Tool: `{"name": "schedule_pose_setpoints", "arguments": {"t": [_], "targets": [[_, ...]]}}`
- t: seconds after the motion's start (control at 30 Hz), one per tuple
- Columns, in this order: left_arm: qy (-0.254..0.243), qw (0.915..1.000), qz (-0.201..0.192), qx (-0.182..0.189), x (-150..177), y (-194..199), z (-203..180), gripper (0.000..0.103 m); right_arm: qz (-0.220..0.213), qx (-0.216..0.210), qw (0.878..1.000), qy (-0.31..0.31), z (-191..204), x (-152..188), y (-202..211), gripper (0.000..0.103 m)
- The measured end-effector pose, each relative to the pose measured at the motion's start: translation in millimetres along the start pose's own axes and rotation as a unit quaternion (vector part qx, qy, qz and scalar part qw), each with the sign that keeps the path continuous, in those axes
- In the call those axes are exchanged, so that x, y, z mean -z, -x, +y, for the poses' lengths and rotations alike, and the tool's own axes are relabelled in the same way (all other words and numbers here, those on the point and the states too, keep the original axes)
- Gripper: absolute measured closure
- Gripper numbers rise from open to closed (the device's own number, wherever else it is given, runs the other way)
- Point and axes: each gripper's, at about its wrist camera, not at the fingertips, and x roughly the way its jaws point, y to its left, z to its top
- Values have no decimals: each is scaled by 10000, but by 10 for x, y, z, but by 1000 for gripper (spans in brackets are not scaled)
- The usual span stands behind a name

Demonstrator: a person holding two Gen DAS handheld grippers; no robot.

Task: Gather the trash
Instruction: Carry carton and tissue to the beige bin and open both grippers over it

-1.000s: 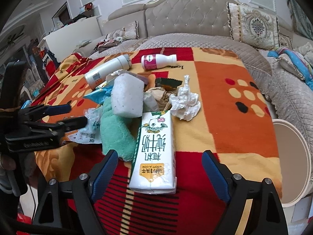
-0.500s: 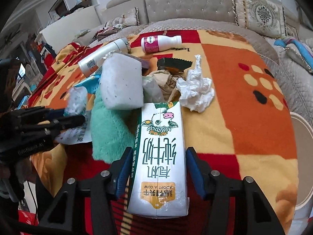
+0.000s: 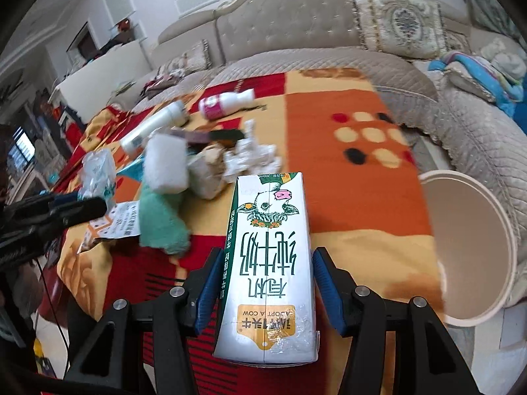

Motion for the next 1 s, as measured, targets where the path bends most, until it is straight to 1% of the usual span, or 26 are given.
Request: {"name": "schedule_pose_setpoints", "arguments": {"t": [0.17,0.3,0.47,0.6,0.73,0.87,1.0], "targets": [[-138,9995,98,272,-90,-228,-362,77,-135,257,9994,-178,-306,15,170,50],[-281,9983,165,492,-183,-433,-712,77,-209,503,9977,-395,-639,66,285,50],[-445,9958,245,757,-315,-676,-1093,77,-248,808,9933,-783,-1118,116,390,50],[-473,9935,331,976,-406,-867,-1303,77,-221,1016,9896,-990,-1422,155,416,50],[-524,9919,421,1075,-491,-1071,-1475,77,-115,1168,9857,-1210,-1707,198,358,50],[-483,9905,555,1158,-551,-1309,-1631,77,87,1301,9811,-1429,-2013,263,228,50],[-478,9901,614,1169,-586,-1503,-1756,77,299,1336,9767,-1655,-2263,304,70,50]]}}
